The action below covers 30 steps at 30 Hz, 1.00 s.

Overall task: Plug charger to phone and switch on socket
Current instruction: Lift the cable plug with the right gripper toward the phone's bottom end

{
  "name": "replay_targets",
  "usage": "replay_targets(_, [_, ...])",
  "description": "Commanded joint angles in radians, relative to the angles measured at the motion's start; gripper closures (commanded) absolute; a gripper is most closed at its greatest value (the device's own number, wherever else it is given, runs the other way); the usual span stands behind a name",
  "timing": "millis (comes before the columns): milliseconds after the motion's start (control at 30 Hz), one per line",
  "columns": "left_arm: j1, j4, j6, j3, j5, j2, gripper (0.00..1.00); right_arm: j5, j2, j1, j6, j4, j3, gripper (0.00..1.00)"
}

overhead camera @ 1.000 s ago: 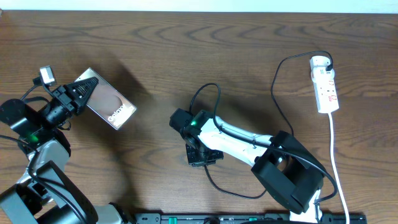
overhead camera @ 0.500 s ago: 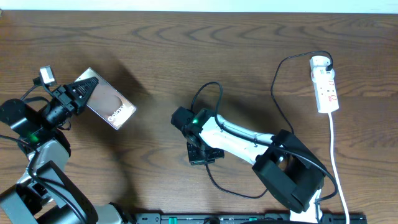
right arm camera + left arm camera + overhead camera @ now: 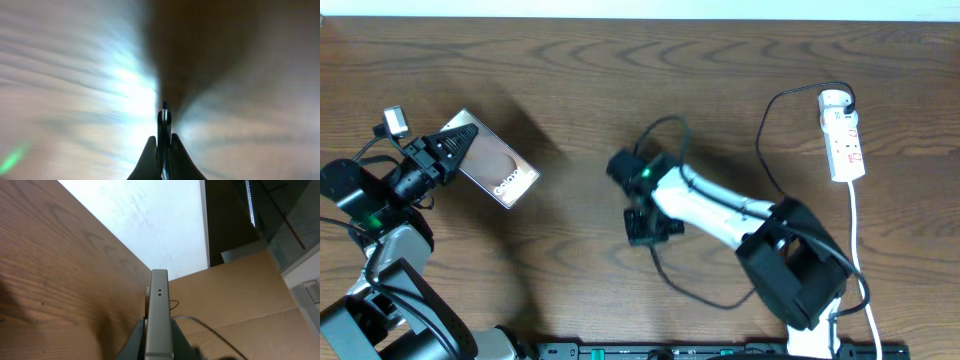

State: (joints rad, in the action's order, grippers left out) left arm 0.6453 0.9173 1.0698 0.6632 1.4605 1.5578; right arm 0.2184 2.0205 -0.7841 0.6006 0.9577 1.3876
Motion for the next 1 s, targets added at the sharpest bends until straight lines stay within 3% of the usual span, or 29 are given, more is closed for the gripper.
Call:
replay_targets(0, [0.004,0.008,0.004,0.031,0.005,-0.015,0.93,0.338,0.006,0.092,-0.286,-0.057,0.103,0.99])
replay_targets(100, [0.004,0.009,-0.002,0.031,0.005,-0.015,0.93,0.890,0.006,0.177,-0.556,-0.173,0.132,0.99])
replay_targets(200, [0.004,0.009,-0.007,0.031,0.005,-0.015,0.93,1.119,0.006,0.228,-0.671,-0.194,0.131,0.99])
replay_targets(400, [0.003,0.008,-0.007,0.031,0.009,-0.015,0.93,1.184,0.007,0.214,-0.979,-0.084,0.120,0.99])
replay_targets(500, [0.003,0.008,-0.006,0.031,0.030,-0.015,0.93,1.178,0.007,0.173,-1.056,-0.043,0.113,0.99])
replay_targets(733, [-0.004,0.009,0.029,0.031,0.058,-0.016,0.93,1.164,0.007,0.076,-1.070,-0.060,0.103,0.99])
replay_targets(967, [-0.109,0.019,0.034,0.031,0.058,-0.016,0.93,1.165,0.011,0.076,-0.993,-0.106,0.103,0.99])
